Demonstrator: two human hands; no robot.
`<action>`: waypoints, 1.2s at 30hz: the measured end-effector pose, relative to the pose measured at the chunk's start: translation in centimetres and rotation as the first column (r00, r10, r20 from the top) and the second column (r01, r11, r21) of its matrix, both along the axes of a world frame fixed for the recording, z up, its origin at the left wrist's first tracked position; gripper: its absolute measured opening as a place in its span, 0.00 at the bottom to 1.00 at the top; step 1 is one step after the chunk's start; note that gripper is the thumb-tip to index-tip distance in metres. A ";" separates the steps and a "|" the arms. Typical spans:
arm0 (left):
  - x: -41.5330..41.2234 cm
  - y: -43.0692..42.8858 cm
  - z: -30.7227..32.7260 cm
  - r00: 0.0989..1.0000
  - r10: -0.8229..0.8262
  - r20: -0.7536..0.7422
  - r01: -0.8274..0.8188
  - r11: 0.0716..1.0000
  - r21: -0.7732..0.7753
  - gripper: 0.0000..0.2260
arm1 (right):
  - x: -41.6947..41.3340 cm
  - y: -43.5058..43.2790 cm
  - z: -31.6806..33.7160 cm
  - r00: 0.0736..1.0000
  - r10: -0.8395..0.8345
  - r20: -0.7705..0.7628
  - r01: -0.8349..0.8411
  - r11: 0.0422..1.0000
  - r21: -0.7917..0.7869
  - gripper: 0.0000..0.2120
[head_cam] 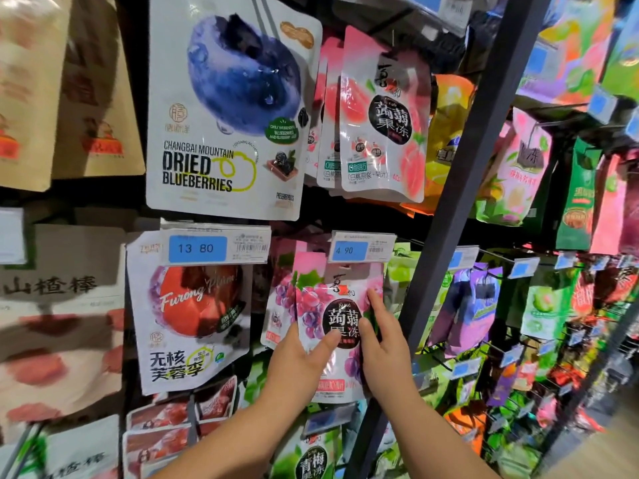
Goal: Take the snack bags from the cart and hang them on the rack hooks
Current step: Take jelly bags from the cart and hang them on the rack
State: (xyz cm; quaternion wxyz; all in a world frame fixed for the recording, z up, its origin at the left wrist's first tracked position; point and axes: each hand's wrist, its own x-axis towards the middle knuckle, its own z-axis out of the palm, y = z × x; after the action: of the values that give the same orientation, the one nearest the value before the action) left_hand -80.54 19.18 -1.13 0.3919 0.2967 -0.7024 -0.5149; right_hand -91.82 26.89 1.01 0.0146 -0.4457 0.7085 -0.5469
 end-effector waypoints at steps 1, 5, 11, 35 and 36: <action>0.1 0.1 0.0 1.000 0.004 -0.014 -0.004 1.000 -0.015 0.35 | 0.0 0.0 -0.1 1.000 -0.008 -0.003 0.008 1.000 -0.023 0.22; 0.3 0.2 -0.1 0.999 0.014 -0.048 -0.015 1.000 -0.027 0.21 | 0.1 -0.1 -0.4 1.000 -0.012 -0.006 0.012 0.999 -0.044 0.21; -0.1 -0.2 -0.5 0.998 0.037 -0.051 -0.038 0.999 -0.017 0.33 | -0.4 -0.8 -0.3 0.999 -0.013 -0.037 0.014 0.999 0.035 0.22; -0.3 -1.9 -3.6 0.967 0.252 0.027 -0.246 0.958 -0.145 0.17 | -1.0 -1.8 -1.7 0.996 0.002 -0.087 0.020 0.968 0.251 0.31; -0.2 -1.7 -4.1 0.969 0.245 0.026 -0.239 0.961 -0.139 0.16 | -1.0 -1.5 -2.0 0.997 -0.001 -0.074 0.020 0.968 0.250 0.30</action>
State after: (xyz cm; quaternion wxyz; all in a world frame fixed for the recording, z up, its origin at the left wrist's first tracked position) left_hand -80.75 17.51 -5.24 0.4558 0.3642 -0.7022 -0.4080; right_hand -92.80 25.41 -1.00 0.0418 -0.4563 0.7744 -0.4363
